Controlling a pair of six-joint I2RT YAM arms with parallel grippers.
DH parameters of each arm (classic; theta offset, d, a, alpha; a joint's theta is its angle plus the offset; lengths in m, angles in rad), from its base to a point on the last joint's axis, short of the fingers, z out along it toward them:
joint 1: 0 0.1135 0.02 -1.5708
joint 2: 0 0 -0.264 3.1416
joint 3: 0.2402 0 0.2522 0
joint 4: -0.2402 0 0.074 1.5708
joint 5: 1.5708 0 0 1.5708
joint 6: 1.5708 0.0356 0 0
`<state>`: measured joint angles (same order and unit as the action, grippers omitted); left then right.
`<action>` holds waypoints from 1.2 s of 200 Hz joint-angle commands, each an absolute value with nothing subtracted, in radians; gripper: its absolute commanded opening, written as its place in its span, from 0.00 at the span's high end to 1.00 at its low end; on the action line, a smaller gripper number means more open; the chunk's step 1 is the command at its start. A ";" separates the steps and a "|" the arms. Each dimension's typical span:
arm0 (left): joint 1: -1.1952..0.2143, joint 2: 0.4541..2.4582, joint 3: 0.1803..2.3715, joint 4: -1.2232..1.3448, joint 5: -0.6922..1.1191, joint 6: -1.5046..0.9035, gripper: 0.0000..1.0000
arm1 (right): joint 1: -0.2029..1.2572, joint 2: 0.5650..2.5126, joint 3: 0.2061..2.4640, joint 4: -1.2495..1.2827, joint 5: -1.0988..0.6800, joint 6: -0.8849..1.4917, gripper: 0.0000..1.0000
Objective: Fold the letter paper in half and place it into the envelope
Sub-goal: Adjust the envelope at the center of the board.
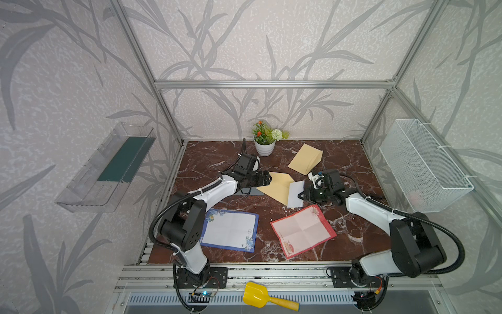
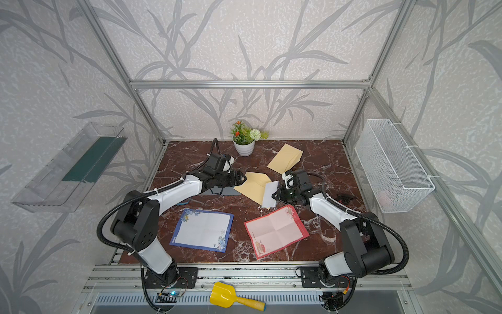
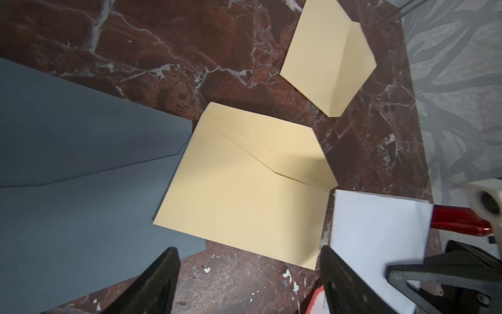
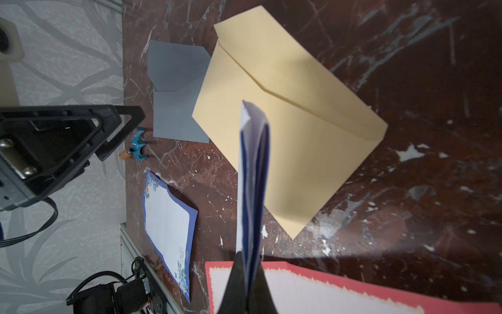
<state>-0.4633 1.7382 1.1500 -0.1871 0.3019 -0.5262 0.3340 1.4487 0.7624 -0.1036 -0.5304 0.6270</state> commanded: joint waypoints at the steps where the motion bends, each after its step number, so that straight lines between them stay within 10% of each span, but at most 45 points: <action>1: -0.462 1.784 1.194 -0.209 0.249 -0.534 0.20 | 0.328 1.460 0.730 -0.135 -0.491 0.630 1.00; 240: -0.509 1.935 1.172 -0.122 0.400 -0.622 0.26 | 0.229 1.806 0.976 -0.131 -0.451 0.499 1.00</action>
<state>-0.4896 1.9354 1.1896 -0.1444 0.3725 -0.5884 0.2329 1.7660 0.9180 -0.1040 -0.4553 0.5415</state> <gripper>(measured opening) 0.746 0.046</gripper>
